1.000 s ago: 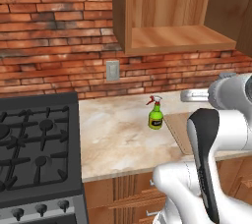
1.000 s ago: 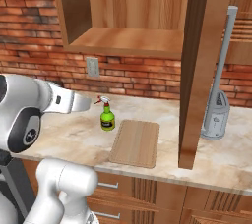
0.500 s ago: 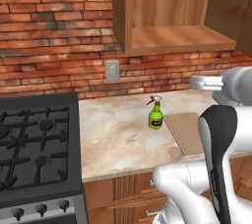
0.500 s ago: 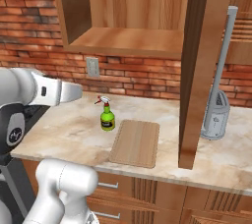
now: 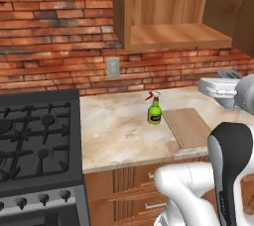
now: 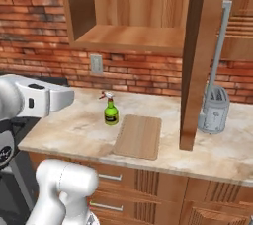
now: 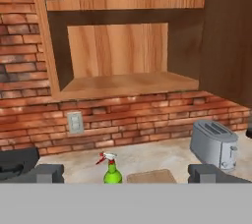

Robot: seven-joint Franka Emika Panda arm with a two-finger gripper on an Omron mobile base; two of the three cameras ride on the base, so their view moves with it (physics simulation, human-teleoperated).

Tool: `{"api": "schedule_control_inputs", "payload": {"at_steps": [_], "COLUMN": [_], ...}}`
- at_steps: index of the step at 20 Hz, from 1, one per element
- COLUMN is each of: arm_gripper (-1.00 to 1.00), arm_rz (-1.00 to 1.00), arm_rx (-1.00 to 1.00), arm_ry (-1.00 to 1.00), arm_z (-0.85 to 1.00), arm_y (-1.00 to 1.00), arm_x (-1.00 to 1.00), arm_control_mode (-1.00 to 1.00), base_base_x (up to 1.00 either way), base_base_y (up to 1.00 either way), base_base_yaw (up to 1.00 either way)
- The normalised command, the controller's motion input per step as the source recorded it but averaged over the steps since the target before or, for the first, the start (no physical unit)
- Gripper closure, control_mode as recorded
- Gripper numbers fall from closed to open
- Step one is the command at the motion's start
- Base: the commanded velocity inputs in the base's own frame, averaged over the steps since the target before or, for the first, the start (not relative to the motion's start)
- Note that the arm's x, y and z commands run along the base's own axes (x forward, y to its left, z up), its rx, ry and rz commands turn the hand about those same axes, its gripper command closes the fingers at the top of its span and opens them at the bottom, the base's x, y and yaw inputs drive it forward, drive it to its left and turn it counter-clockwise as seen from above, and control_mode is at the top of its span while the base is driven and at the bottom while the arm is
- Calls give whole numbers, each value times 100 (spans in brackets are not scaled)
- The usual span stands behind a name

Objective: Grab the spray bottle from the cabinet, then place it next to the cutting board for sanitizing. Then grab the dish brush from the countertop next to the sink and place it next to the cutting board.

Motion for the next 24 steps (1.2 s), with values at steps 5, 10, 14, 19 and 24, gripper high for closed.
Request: {"api": "schedule_control_inputs", "payload": {"at_steps": [5,10,14,19,24], "arm_gripper": [-100,-100,-100,-100,-100], "arm_rz": [0,0,0,0,0], "arm_rx": [0,0,0,0,0], "arm_ry": [0,0,0,0,0], "arm_z": [0,0,0,0,0], "arm_y": [0,0,0,0,0], "arm_x": [0,0,0,0,0], "arm_control_mode": [100,100,100,100,100], "base_base_x": [-92,-42,0,0,0], "base_base_y": [56,100,100,90,50], "base_base_yaw": [6,20,40,75,95]}}
